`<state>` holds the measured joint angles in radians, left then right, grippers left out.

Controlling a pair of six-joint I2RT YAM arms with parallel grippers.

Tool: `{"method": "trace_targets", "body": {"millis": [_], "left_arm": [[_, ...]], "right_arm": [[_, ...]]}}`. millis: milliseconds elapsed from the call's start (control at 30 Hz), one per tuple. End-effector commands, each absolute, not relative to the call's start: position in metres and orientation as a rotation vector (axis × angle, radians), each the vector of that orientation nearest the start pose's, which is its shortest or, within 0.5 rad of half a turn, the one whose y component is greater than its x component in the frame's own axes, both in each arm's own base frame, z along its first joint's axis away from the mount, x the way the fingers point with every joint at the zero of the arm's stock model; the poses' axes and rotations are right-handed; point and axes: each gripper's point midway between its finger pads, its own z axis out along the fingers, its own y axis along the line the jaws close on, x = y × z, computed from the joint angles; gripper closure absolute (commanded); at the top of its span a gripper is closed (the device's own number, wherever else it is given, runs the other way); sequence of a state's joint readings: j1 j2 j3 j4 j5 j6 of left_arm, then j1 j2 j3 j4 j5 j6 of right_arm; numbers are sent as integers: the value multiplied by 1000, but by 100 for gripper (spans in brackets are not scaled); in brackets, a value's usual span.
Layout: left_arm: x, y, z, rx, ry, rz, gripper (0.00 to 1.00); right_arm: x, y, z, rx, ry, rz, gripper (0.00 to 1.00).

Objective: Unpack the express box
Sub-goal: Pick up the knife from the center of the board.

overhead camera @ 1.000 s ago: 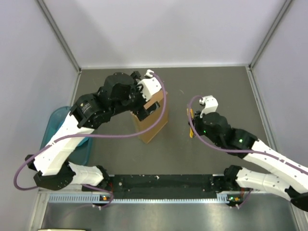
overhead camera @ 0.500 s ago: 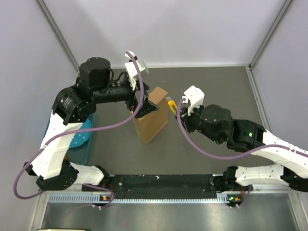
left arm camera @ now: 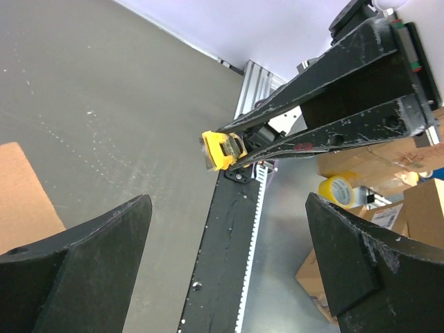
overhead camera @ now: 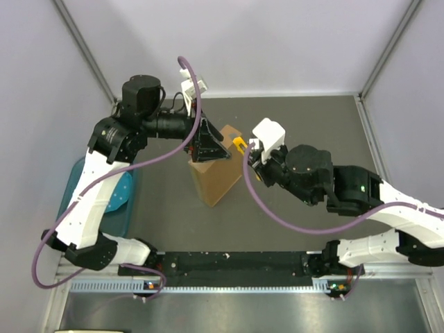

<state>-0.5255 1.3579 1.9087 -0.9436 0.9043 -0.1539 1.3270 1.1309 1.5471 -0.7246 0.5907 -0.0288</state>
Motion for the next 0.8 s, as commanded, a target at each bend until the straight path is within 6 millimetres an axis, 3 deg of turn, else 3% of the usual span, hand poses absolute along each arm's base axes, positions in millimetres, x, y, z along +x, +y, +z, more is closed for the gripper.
{"method": "trace_targets", "body": {"millis": [0,133,233,267,300,367,700,767], "left_arm": [[173,-267,472,966,1641,-1334,1],[183,-268,465,932,1668,-1307,1],[186,-269,476,909,1638,-1298,1],[187,-269,478,907,1630,-1294,4],[187,-270,478,913,1626,-1300,14],[187,-271,475,905,1638,-1309,21],[187,-269,474,899,1640,-1298,30],[187,-268,477,899,1627,-1287,40]], "right_arm": [[171,272,429,-762,1599,372,100],[170,285,440,-738,1571,435,100],[168,299,440,-744,1570,470,100],[169,301,440,-738,1571,477,100],[168,303,442,-727,1566,492,100],[168,306,445,-715,1559,515,100],[169,316,462,-678,1514,558,100],[168,319,463,-683,1511,572,100]]}}
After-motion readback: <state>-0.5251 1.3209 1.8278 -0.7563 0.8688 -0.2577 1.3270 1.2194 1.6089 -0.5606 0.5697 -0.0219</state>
